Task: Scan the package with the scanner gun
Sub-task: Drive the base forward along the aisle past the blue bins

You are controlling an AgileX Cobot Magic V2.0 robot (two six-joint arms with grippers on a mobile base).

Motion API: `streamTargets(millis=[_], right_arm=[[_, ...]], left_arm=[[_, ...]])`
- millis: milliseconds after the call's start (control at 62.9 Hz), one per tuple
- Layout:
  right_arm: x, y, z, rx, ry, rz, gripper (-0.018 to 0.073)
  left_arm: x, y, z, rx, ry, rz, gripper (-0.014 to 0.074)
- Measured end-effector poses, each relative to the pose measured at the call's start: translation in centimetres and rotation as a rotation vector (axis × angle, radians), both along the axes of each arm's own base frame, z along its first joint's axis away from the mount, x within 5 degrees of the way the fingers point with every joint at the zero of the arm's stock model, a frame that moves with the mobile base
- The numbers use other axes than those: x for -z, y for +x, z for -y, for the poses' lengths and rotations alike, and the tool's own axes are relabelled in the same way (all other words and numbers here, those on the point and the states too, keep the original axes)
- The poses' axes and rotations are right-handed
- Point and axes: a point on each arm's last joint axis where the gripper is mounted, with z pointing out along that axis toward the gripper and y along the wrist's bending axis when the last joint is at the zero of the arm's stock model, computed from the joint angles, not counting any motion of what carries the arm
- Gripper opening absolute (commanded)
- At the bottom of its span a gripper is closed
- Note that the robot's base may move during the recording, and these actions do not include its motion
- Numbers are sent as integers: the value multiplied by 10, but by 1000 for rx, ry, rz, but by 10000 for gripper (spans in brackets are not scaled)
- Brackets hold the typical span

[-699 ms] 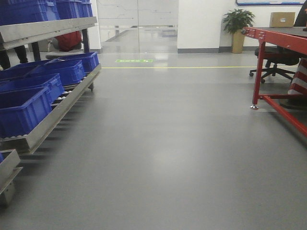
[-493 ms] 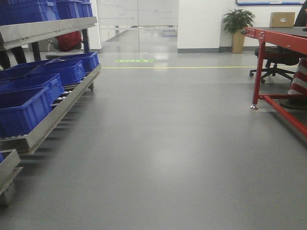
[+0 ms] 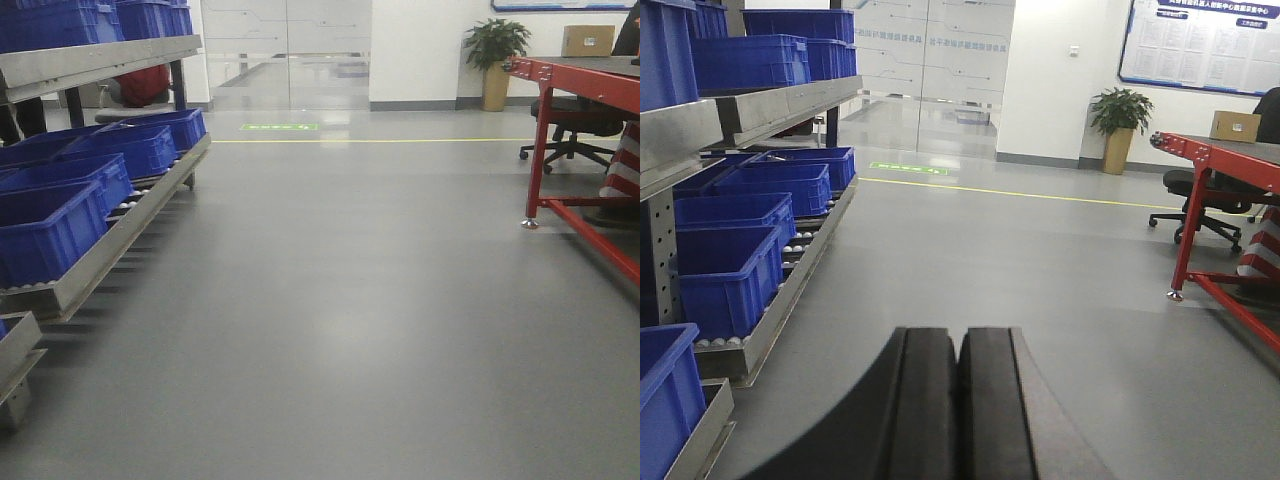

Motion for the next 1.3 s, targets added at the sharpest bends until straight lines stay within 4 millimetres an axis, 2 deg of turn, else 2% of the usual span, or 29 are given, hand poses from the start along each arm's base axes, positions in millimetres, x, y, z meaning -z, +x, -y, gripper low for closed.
streamTargets(millis=[1303], right_arm=[[0,0,0,6,0,2,-162]], left_arm=[[0,0,0,0,0,0,-111]])
